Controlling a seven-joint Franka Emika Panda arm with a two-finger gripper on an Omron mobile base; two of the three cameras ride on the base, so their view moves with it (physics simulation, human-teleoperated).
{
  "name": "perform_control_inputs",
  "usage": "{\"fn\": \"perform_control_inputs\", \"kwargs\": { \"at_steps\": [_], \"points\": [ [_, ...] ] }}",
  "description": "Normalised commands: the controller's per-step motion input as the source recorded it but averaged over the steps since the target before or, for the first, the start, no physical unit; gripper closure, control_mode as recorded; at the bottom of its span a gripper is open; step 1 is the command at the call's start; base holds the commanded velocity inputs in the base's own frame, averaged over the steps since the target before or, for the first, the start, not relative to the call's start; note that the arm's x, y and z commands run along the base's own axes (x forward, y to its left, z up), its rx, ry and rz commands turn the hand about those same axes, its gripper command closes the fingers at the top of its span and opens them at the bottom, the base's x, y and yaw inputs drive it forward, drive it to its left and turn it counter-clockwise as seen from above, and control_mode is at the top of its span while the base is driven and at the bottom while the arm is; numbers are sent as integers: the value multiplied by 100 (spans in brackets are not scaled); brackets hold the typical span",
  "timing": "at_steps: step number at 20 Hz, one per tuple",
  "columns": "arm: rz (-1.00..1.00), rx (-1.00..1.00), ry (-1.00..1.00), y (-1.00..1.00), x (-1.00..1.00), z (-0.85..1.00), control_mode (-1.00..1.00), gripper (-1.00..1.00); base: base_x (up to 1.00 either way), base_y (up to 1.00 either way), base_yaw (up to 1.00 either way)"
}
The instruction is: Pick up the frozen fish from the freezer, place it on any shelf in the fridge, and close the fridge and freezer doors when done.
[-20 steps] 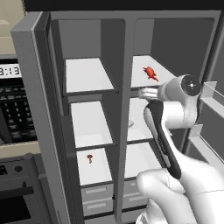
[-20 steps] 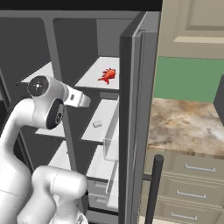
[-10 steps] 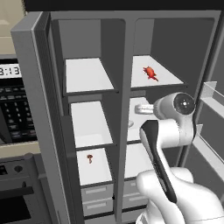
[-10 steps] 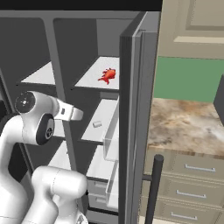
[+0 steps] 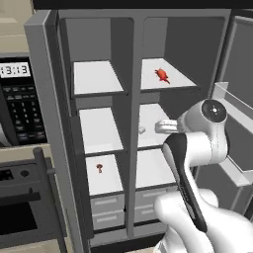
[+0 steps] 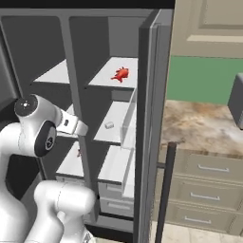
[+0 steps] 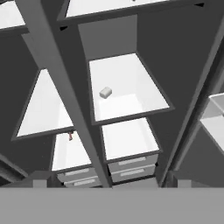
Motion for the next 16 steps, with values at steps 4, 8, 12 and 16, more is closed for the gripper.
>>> {"fn": "perform_control_inputs", "kwargs": {
  "at_steps": [4,8,12,16],
  "points": [
    [0,0,0,0,0,0,100,-100,-53,18,-1],
    [0,0,0,0,0,0,100,-100,-46,3,0],
    [0,0,0,0,0,0,100,-100,-32,22,0],
    [0,0,0,0,0,0,100,-100,-21,23,0]
  ]
}}
